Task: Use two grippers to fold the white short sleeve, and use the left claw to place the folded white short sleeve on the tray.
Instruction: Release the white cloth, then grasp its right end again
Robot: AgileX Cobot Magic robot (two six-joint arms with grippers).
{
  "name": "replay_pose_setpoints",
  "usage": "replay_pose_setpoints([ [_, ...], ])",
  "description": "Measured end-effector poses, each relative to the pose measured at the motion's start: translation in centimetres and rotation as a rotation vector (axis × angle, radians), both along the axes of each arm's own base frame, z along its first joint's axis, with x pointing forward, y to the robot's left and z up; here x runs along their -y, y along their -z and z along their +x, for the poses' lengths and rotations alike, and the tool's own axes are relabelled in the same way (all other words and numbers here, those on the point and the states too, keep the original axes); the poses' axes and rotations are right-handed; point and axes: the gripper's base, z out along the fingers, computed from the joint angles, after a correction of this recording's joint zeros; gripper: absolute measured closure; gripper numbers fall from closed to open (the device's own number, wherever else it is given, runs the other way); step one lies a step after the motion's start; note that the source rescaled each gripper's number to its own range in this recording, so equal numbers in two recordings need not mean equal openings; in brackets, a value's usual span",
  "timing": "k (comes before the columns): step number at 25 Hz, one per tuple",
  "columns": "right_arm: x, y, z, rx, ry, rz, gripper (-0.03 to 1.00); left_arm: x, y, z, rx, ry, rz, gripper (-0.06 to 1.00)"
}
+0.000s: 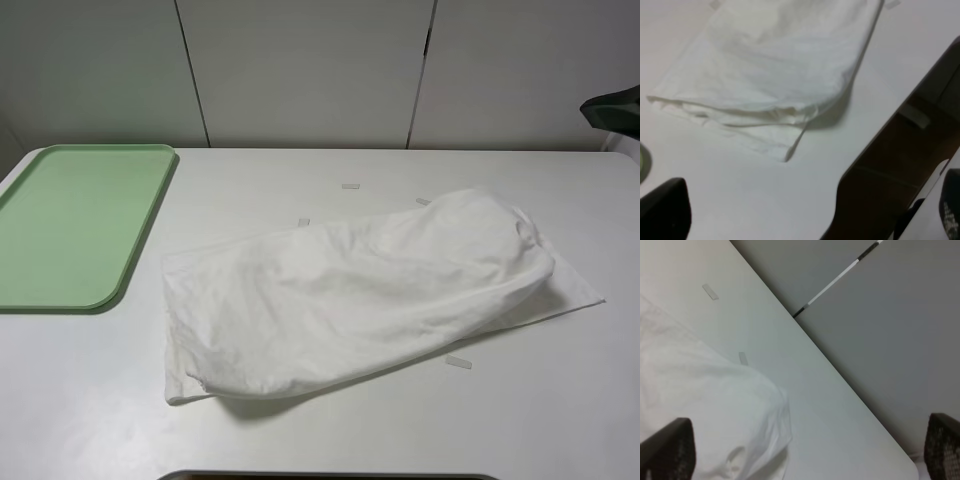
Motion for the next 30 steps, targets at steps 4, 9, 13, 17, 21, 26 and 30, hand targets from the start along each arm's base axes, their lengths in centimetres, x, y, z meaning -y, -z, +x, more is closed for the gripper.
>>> replay_pose_setpoints([
  [4,0.0,0.0,0.0,0.0,0.0,0.001,-0.03,0.08,0.24,0.27,0.01,-0.009,0.002,-0.06],
  [9,0.0,-0.01,0.0,0.001,0.001,0.002,-0.03,0.06,0.23,0.29,0.012,-0.011,0.003,-0.06],
  [13,0.0,-0.01,0.0,0.001,0.001,0.002,-0.03,0.08,0.23,0.3,0.012,-0.022,0.004,-0.06],
  [17,-0.01,-0.01,0.0,0.0,0.001,0.003,-0.03,0.29,0.23,0.36,0.012,-0.153,0.004,-0.06],
  [21,-0.03,0.0,0.0,-0.001,0.0,0.007,-0.03,0.56,0.23,0.48,0.012,-0.335,0.005,-0.06],
  [26,-0.12,0.02,-0.04,-0.007,-0.001,0.024,-0.03,0.75,0.23,0.61,0.011,-0.475,0.006,-0.06],
  [30,-0.14,0.02,-0.04,-0.009,-0.001,0.028,-0.03,0.88,0.23,0.73,0.011,-0.582,0.007,-0.06],
])
